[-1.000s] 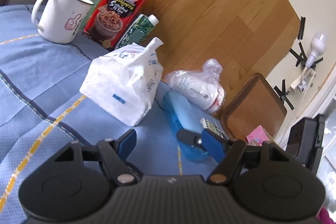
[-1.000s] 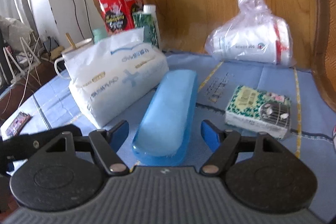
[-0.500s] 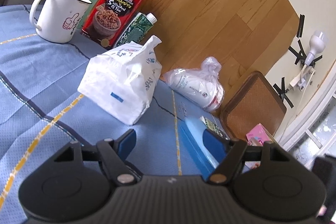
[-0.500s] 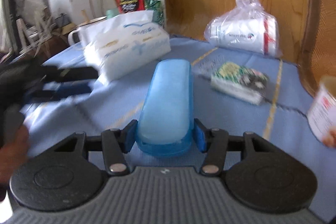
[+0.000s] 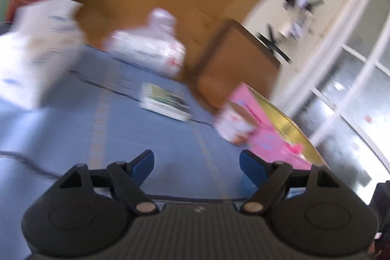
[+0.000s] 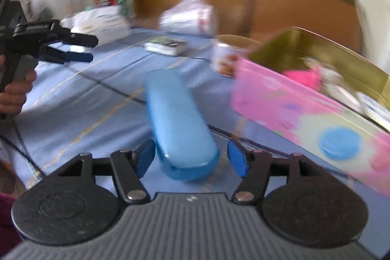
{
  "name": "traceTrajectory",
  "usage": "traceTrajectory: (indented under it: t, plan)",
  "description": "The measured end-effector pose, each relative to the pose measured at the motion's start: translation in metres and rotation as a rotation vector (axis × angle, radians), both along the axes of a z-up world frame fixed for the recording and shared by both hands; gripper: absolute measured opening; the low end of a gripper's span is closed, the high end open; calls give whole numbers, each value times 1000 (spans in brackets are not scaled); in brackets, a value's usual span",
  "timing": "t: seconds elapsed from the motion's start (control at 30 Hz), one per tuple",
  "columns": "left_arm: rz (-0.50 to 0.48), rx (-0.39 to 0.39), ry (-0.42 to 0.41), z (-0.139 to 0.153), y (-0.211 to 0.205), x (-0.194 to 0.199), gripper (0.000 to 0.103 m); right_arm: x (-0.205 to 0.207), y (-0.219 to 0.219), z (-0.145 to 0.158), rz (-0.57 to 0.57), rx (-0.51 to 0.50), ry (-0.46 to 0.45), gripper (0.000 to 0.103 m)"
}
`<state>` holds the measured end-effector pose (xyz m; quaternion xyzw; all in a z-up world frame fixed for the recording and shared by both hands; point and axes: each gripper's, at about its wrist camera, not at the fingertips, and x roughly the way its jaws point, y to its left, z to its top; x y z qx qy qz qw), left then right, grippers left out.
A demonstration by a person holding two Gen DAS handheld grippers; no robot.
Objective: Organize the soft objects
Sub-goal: 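Close the right tool on the blue glasses case and lift it, then carry the glasses case into the pink tin and open the right tool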
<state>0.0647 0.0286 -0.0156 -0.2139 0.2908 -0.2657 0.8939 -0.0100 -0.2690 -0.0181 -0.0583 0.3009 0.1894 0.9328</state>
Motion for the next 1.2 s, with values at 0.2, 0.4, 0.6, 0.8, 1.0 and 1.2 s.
traceTrajectory:
  t: [0.2,0.4,0.6,0.8,1.0,1.2]
  plan:
    - [-168,102,-9,15,-76,15,80,-6,-12,-9,-21,37,-15,71]
    - [-240,176,73,-7,-115,14,61,-2,-13,-19,-2,78,-21,71]
    - [-239,137,40,19,-126,15,61,-13,-28,-6,-25,136,-100,66]
    - [-296,145,-121,68,-192,30,61,-19,-75,34,-128,143,-267,66]
    - [-285,186,-144,68,-261,63,68,12,-117,38,-243,94,-252,66]
    - [-188,213,-92,60,-272,83,79,74,-122,31,-403,76,-165,65]
